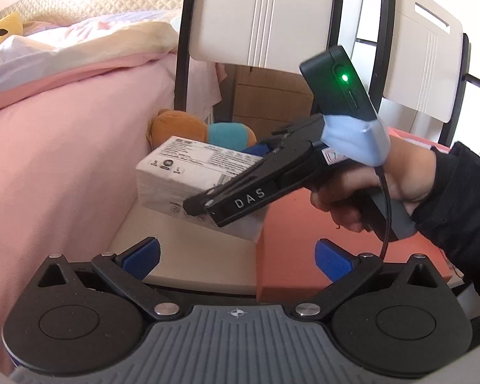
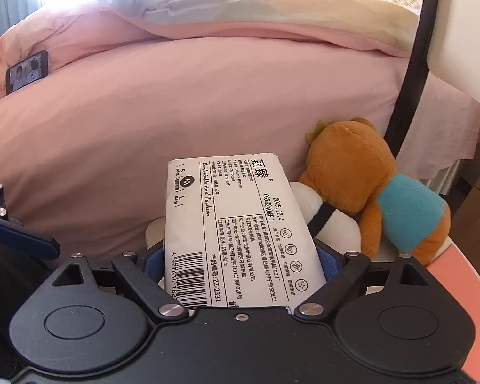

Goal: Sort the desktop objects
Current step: 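Move the right tool to the white package and close its fingers on it, then lift the white package with the right tool and carry it toward the open pink box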

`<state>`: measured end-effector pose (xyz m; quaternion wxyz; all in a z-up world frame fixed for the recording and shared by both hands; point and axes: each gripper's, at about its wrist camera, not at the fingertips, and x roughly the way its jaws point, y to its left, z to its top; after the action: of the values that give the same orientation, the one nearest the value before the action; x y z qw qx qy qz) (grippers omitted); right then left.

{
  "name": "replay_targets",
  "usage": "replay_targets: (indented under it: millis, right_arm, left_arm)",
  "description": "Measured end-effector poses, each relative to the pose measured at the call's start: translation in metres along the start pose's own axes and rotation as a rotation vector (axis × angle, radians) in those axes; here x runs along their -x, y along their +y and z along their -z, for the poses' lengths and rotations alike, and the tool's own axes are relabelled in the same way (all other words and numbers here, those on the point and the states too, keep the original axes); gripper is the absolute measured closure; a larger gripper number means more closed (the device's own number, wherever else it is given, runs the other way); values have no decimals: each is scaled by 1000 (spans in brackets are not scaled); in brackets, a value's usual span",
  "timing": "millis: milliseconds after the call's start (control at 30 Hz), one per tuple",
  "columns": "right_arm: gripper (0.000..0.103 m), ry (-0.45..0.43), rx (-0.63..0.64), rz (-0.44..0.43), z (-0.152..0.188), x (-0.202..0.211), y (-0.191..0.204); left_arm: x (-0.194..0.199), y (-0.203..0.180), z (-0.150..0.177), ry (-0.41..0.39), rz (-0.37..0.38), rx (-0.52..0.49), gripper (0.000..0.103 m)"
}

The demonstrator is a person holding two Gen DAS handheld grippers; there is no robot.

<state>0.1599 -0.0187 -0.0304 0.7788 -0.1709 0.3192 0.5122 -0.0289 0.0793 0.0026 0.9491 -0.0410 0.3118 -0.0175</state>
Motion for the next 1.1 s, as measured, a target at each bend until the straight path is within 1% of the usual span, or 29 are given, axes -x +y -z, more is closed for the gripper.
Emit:
replay_targets:
  millis: [133, 233, 333, 400, 567, 667, 733, 767, 833, 867, 1033, 1100]
  right_arm:
    - [15, -25, -26, 48, -1, 12, 10]
    - [15, -41, -47, 82, -3, 24, 12]
    - [15, -53, -62, 112, 1, 33, 10]
    - [15, -68, -80, 136, 4, 42, 9]
    - [15, -123, -112, 218, 11, 77, 8]
    - [15, -158, -145, 250, 17, 96, 1]
    - [15, -178, -170, 267, 22, 107, -5]
    - [15, -187, -186, 276, 25, 111, -9]
    - [15, -199, -220, 296, 31, 119, -17]
    - [14, -202, -232, 307, 34, 121, -20]
    - [14, -216, -283, 340, 42, 128, -34]
    - [14, -226, -297, 354, 44, 132, -38]
  left_arm:
    - [18, -4, -13, -52, -10, 27, 0]
    - [24, -9, -19, -51, -33, 47, 0]
    - [28, -17, -27, -57, -27, 65, 0]
    - [30, -28, -35, -53, -26, 48, 0]
    - [36, -63, -60, -72, 16, -27, 0]
    - [38, -82, -69, -77, 93, -59, 0]
    - [38, -92, -72, -78, 114, -89, 0]
    - [37, -94, -72, -77, 135, -96, 0]
    - [34, -93, -70, -50, 175, -91, 0]
    - [31, -91, -70, -44, 178, -87, 0]
    - [23, -82, -65, -35, 148, -66, 0]
    - [19, -80, -64, -17, 134, -66, 0]
